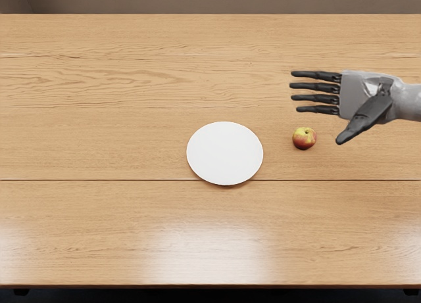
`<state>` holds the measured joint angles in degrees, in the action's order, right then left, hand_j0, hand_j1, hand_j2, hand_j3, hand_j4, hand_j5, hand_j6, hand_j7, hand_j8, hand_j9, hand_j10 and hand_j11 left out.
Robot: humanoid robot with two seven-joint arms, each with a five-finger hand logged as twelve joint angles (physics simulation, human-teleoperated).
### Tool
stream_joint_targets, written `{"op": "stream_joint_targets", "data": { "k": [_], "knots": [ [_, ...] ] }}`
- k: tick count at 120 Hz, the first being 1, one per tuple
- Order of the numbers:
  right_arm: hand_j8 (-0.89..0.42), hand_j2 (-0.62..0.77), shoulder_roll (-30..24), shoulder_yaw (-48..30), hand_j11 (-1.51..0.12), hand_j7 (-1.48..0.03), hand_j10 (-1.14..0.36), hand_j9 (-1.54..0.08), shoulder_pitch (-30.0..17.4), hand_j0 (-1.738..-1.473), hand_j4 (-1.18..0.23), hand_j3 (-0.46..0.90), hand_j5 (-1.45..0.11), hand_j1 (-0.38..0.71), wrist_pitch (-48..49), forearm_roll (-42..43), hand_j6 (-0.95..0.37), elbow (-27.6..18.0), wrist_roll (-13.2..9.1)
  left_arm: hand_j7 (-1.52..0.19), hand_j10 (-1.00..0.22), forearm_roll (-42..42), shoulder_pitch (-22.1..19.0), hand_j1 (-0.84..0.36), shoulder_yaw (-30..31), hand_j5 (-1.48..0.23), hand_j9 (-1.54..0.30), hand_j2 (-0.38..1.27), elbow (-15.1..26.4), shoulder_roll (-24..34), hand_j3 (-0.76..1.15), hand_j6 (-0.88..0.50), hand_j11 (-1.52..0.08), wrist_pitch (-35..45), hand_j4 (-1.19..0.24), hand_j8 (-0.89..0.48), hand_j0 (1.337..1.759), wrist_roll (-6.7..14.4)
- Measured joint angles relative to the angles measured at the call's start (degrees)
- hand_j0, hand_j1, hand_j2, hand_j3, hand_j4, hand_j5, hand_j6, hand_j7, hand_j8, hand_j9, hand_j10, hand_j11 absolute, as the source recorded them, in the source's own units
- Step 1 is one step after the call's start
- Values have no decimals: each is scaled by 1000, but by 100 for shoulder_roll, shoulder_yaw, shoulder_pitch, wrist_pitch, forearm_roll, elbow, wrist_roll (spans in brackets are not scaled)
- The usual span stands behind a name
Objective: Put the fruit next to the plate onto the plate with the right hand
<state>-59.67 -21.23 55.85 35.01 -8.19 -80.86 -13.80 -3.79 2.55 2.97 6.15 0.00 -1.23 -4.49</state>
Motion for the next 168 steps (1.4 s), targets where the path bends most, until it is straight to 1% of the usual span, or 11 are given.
{"op": "stream_joint_targets", "data": {
  "k": [23,32,50,63,76,86,104,114,121,146,168],
  "knots": [
    [-32,-6,-73,-36,-44,-44,-33,-44,35,-1658,-32,0,-44,-309,1,24,-31,-24,-56,-299,-230,-1,0,73,0,-299,-299,46,0,0,0,-230,-299,0,-230,-230,1658,0],
    [-32,-6,-289,-133,-44,-44,-33,-44,96,-1658,-32,0,-44,-309,1,160,-32,-30,7,-299,-230,-1,0,73,0,-299,-299,47,0,0,0,-230,-299,0,-230,-230,1658,0],
    [-36,-6,-534,-542,-48,-48,-36,-48,150,-1658,-36,0,-48,-306,-26,1580,-36,-712,108,-299,-230,-1,0,73,0,-299,-299,47,0,0,0,-230,-299,0,-230,-230,1658,0],
    [-39,-6,-658,-642,-51,-51,-39,-51,176,-1658,-39,0,-51,-304,-698,2365,-39,-1207,89,-299,-230,0,0,73,0,-299,-299,47,0,0,0,-230,-299,0,-230,-230,1658,0],
    [-42,-6,-530,-651,-52,-52,-42,-52,253,-1658,-41,0,-52,-303,-1261,3196,-42,-1419,42,-299,-230,-2,0,73,0,-299,-299,47,0,0,0,-230,-299,0,-230,-230,1658,0],
    [-43,-6,-297,-646,-52,-52,-42,-52,290,-1658,-42,0,-52,-303,-1521,3857,-43,-1443,-207,-299,-230,0,0,73,0,-299,-299,46,0,0,0,-230,-299,0,-230,-230,1658,0],
    [-45,-6,235,-565,-52,-52,-44,-52,310,-1658,-44,0,-53,-303,-2350,5101,-46,-1454,-1315,-299,-230,1,0,73,1,-299,-299,46,0,0,0,-230,-299,0,-230,-230,1658,0],
    [-45,-6,440,-291,-52,-52,-44,-52,366,-1658,-45,0,-53,-303,-2920,5451,-47,-1472,-1608,-299,-230,0,0,73,1,-299,-299,46,0,0,0,-230,-299,0,-230,-230,1658,0],
    [-46,-6,563,186,-52,-52,-44,-52,672,-1658,-45,0,-53,-303,-3268,5557,-47,-1467,-1823,-299,-230,-1,0,73,1,-299,-299,46,0,0,0,-230,-299,0,-230,-230,1658,0],
    [-46,-6,1350,2983,-52,-52,-44,-53,2643,-1658,-45,0,-53,-303,-5112,5017,-47,-1484,-2080,-299,-230,-1,0,73,1,-299,-299,46,0,0,0,-230,-299,0,-230,-230,1658,0],
    [-44,-6,1918,3985,-52,-52,-43,-52,3240,-1658,-44,0,-53,-303,-6011,4430,-45,-1528,-2113,-299,-230,1,0,73,1,-299,-299,46,0,0,0,-230,-299,0,-230,-230,1658,1]
  ]
}}
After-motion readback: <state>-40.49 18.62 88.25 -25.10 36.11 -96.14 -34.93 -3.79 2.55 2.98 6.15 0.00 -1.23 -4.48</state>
